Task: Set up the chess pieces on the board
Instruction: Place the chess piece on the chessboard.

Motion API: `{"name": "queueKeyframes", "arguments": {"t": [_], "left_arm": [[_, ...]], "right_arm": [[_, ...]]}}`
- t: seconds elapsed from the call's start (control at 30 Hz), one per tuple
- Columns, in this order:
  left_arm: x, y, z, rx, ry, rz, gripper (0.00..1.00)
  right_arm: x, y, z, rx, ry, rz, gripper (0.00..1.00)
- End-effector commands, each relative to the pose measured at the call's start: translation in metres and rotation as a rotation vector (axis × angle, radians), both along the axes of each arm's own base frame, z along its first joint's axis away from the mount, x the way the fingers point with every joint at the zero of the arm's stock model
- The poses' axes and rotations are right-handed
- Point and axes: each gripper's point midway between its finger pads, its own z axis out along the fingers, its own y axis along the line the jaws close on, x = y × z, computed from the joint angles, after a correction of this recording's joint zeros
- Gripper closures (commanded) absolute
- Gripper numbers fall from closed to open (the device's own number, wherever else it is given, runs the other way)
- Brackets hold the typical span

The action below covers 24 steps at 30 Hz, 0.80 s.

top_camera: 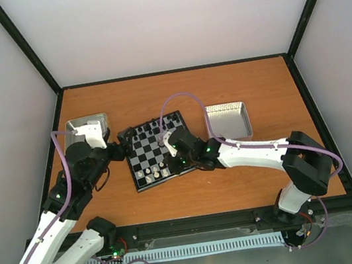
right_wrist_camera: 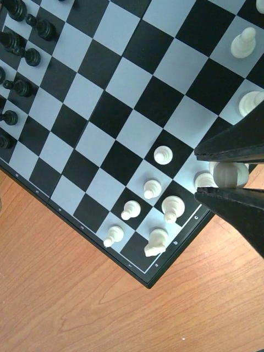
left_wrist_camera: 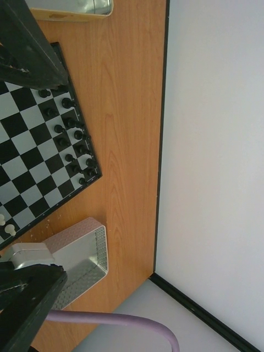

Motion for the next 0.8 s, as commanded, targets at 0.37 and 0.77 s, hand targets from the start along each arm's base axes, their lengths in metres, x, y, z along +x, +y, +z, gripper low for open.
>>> {"name": "queueKeyframes", "arguments": {"t": [0.37, 0.77], "left_arm": [[-0.002, 0.011, 0.005, 0.001, -0.049, 0.044, 0.12], [-0.001, 0.017, -0.009, 0.025, -0.066, 0.071, 0.11]], "right_arm": [[-0.01, 0.0, 0.009, 0.116, -0.142, 0.07, 0.97], [-0.003, -0.002, -0.017, 0.068, -0.219, 0.035, 0.97]]}}
